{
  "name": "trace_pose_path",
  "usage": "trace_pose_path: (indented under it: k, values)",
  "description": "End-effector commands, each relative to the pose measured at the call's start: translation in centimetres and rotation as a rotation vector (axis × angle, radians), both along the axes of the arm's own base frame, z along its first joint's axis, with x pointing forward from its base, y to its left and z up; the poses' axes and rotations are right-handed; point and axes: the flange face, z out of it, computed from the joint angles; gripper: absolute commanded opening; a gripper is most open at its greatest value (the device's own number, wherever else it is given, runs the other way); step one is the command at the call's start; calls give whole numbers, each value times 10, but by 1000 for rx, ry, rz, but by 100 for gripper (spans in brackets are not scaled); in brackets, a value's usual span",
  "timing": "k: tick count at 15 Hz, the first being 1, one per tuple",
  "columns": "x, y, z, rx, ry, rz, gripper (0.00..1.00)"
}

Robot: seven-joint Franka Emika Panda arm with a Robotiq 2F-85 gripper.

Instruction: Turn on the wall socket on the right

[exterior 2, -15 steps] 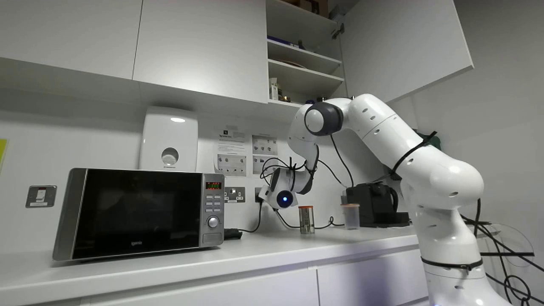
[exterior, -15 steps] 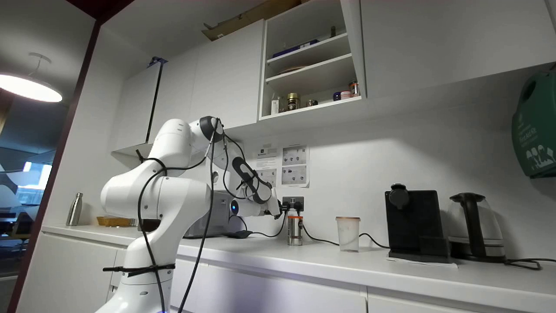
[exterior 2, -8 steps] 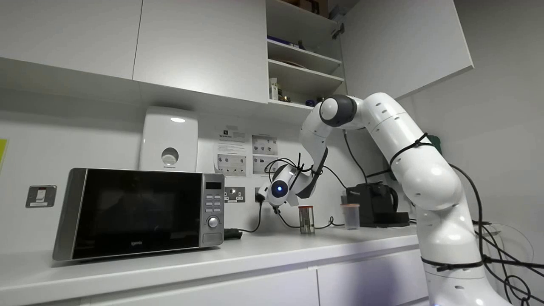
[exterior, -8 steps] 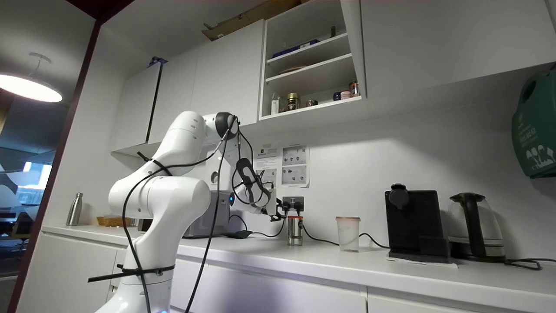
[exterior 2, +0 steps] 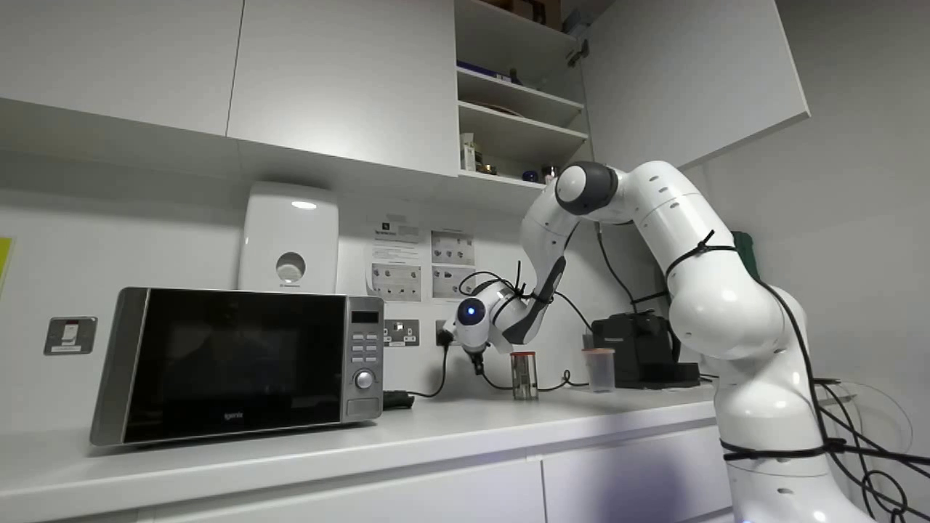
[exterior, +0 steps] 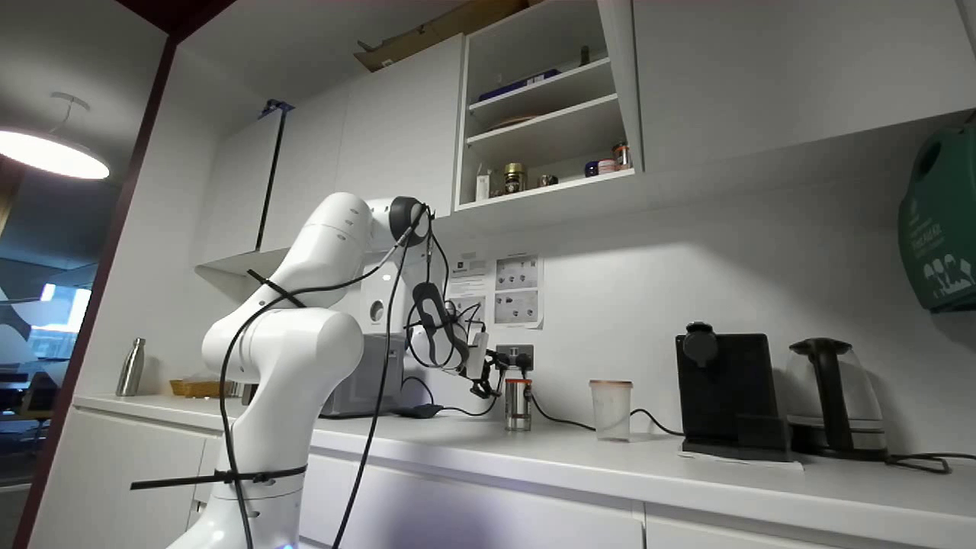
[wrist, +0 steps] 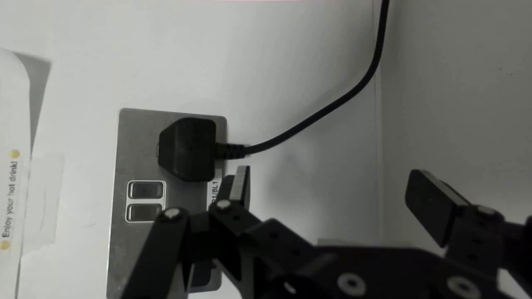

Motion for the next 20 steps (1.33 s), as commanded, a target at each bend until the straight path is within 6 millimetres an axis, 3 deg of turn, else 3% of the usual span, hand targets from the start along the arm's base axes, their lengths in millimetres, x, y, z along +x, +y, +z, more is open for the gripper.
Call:
trace_pose_path:
  k: [1, 7, 20]
  values:
    - [-7, -2, 14, 22, 24, -47, 100]
    - [-7, 16, 37, 304, 96, -117, 100]
    - [-7, 29, 41, 447, 511, -339, 100]
